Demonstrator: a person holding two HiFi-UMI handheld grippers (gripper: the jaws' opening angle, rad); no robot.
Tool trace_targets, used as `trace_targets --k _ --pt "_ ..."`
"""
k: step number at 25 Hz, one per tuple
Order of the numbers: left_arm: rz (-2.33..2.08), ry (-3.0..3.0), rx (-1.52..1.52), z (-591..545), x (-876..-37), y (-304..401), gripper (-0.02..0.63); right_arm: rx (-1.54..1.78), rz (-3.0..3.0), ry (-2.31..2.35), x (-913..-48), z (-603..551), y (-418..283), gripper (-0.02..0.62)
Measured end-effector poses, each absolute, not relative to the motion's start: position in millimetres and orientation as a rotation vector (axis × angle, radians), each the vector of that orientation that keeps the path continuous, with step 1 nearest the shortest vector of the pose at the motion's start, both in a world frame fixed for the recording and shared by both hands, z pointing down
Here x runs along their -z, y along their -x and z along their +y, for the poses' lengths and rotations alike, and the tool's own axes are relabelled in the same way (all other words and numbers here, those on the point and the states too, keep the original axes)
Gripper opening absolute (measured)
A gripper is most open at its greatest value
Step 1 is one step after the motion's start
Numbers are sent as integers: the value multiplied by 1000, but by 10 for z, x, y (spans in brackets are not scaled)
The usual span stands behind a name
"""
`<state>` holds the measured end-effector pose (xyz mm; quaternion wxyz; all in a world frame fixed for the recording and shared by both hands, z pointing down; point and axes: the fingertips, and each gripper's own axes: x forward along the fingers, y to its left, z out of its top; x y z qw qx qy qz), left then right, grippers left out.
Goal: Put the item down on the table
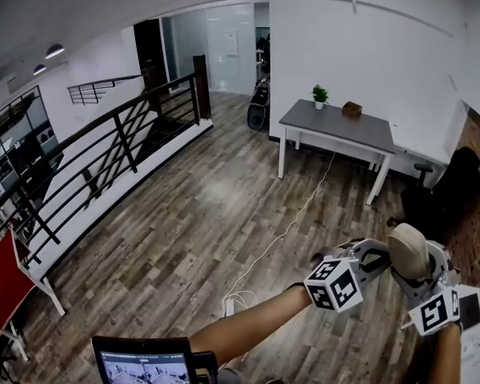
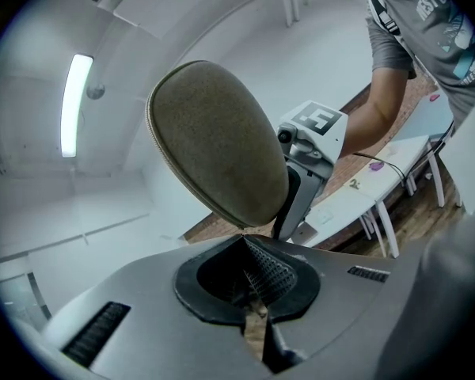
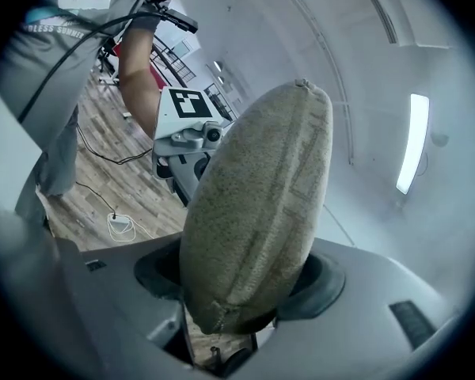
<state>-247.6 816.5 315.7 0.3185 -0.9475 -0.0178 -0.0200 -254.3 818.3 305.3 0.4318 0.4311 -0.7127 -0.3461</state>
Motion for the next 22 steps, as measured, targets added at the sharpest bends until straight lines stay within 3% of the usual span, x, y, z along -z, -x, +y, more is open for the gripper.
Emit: trace_targets --k 9,22 --pt "-70 2500 64 7679 -3315 1876 -3 847 -1753 -1059 -3221 7665 1942 265" --pt "-150 2547 -6 5733 -3410 1186 -3 776 -1635 -1070 -3350 5787 1193 265"
